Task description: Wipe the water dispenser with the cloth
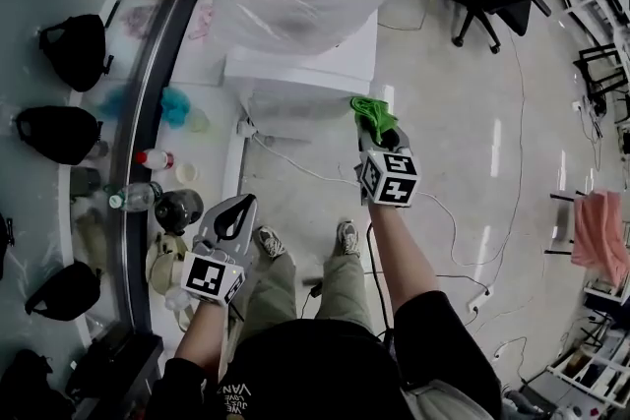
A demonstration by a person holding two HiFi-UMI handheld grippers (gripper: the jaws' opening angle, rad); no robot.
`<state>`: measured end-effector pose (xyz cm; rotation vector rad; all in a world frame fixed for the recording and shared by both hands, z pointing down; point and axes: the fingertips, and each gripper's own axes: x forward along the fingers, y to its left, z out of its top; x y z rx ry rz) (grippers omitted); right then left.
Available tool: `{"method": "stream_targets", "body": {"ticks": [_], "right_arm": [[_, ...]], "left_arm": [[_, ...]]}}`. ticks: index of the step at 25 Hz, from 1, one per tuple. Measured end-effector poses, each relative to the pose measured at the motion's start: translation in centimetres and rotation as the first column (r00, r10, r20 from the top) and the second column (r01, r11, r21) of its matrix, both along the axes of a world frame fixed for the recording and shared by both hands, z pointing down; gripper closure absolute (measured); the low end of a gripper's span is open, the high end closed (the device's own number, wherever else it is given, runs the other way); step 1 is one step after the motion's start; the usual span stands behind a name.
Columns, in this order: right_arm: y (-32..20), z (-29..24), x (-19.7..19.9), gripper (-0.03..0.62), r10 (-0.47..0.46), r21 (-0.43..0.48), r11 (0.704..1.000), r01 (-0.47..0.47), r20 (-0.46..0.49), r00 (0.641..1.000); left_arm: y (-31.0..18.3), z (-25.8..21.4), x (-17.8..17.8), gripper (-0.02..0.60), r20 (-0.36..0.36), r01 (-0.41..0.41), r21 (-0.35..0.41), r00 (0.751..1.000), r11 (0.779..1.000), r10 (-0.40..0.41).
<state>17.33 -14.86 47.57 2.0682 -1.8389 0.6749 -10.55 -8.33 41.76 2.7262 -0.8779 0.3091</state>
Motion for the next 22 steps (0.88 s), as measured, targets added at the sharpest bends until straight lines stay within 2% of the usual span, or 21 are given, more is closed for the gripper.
{"method": "stream_targets", "body": {"ticks": [4,7,14,19,22], "right_arm": [[1.4,-0.2,0.2,0.474,0.012,0.006,1.0,-0.012,-0.001,1.0],[2.0,0.0,-2.0,0.474,-0.036,0.013,0.999,0.036,-0.007,0.999],[-0.5,3.6,-13.3,0.476,-0.234,-0.02,0.972,0.236,0.055,0.971],[-4.9,5.2,-21.1,0.474,-0.349,0.006,0.937,0.35,0.09,0.933],[-7.8,6.0,-24.2,0.474,-0.388,0.005,0.921,0.39,0.102,0.916]], "left_arm": [[0.6,0.1,0.3,0.58,-0.005,-0.005,-0.005,1.0,1.0,0.005],[0.9,0.0,-0.3,0.58,-0.007,0.002,-0.006,1.0,1.0,-0.003],[1.3,0.2,-3.5,0.579,0.019,0.02,0.001,1.0,1.0,-0.02],[1.2,0.4,-6.4,0.579,0.022,0.054,0.001,0.998,0.999,-0.054],[1.1,0.7,-7.8,0.578,0.034,0.066,0.007,0.997,0.998,-0.066]]}}
